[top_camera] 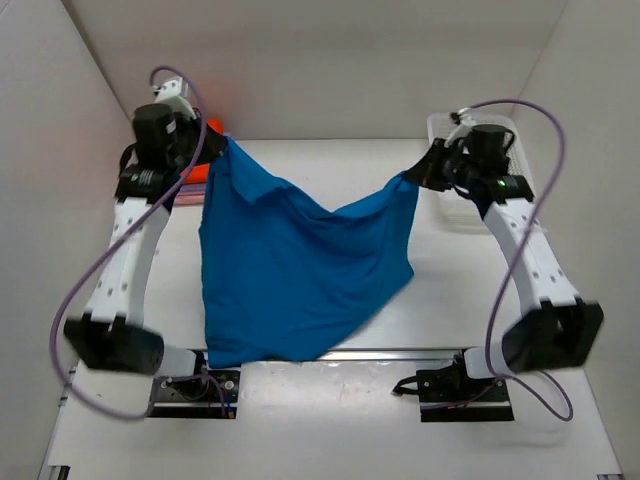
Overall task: Fold and stack the t-shirts
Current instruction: Flatten out the tshirt
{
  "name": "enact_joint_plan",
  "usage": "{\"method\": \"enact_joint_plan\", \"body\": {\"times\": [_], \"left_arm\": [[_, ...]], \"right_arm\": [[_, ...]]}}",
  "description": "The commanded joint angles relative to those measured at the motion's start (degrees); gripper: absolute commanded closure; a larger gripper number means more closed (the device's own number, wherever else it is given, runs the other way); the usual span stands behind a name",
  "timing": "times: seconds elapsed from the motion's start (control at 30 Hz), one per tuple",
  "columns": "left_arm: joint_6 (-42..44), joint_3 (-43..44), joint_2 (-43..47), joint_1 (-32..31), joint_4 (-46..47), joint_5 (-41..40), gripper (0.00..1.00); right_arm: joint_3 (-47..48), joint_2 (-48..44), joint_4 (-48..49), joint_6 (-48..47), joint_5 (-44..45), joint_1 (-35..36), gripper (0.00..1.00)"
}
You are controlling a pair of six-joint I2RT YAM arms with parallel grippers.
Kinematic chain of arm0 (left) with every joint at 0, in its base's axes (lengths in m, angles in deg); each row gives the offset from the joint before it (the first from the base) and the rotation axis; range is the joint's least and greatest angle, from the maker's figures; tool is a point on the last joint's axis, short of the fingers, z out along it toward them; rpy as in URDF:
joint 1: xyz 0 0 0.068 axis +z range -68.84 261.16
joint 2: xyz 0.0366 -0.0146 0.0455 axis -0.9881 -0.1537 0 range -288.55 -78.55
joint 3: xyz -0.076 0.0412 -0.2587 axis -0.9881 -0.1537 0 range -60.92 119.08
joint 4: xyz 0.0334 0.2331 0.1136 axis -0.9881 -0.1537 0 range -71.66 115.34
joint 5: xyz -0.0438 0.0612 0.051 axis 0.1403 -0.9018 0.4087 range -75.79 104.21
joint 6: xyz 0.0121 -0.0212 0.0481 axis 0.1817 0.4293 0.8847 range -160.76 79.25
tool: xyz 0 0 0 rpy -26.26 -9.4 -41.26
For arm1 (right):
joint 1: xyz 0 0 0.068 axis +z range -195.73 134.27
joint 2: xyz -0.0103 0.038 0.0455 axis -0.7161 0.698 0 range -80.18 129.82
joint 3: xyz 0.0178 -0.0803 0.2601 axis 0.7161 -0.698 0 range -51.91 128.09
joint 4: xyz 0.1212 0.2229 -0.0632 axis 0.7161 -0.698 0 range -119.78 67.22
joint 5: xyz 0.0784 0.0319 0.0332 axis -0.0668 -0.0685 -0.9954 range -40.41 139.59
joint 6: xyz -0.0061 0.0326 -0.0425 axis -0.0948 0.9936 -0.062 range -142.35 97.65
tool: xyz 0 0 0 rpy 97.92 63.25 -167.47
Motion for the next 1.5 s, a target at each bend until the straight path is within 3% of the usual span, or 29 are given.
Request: {"method": "enact_joint_plan", "body": {"times": [0.0,0.1,0.23,0.3,0.43,0.5,0.6,0.7,0.73,0.8,0.83,0.97,1.07,1.3,1.47], "left_arm": [[1.4,8.6,-6.8,1.7,-4.4,1.3,1.00],[1.1,17.7,-11.7,2.9,-4.0,1.1,1.00],[1.4,38.9,-17.2,4.7,-11.5,1.3,1.00],[1.2,42.2,-17.0,5.3,-11.2,1.9,1.00],[0.7,30.0,-8.4,5.4,-6.0,2.9,1.00],[0.9,23.6,-4.8,5.4,-6.1,3.4,1.00],[0.9,10.8,1.7,4.5,-4.3,4.0,1.00],[-2.3,-10.0,11.4,3.7,-0.3,6.3,1.00],[-2.8,-13.2,13.4,3.3,0.6,6.4,1.00],[-3.7,-24.9,20.8,1.2,0.3,6.8,1.00],[-5.5,-36.2,27.2,-1.9,-0.9,6.7,1.00],[-8.4,-54.0,33.9,-4.1,1.1,13.6,1.00],[-9.5,-61.4,37.2,-4.3,-1.2,13.8,1.00],[-11.4,-68.3,45.3,-6.0,-2.8,14.5,1.00],[-11.7,-64.5,41.1,-3.2,1.8,13.7,1.00]], "right_arm": [[9.4,6.4,-3.2,-5.8,3.1,1.6,1.00],[19.7,12.1,-5.3,-7.6,6.1,2.2,1.00],[35.8,14.0,-9.2,-8.9,12.9,4.2,1.00],[40.3,14.4,-9.8,-7.6,10.2,1.6,1.00],[44.5,16.3,-12.4,-5.4,0.7,-4.6,1.00],[42.4,16.5,-12.5,-4.4,-4.3,-9.9,1.00],[31.9,14.9,-11.0,-3.7,-12.6,-13.2,1.00],[18.4,12.2,-11.7,-5.8,-17.2,-14.0,1.00],[11.7,11.0,-11.8,-6.8,-17.0,-13.9,1.00],[-3.2,5.2,-9.6,-6.9,-16.3,-12.8,1.00],[-16.8,0.0,-7.7,-7.1,-14.2,-11.7,1.00],[-35.0,-6.1,-5.7,-5.3,-12.2,-9.7,1.00],[-41.1,-9.0,-6.9,-4.1,-9.4,-8.5,1.00],[-48.5,-14.7,-9.8,-3.4,-7.1,-11.0,1.00],[-45.9,-13.7,-11.7,-4.0,-6.2,-14.2,1.00]]}}
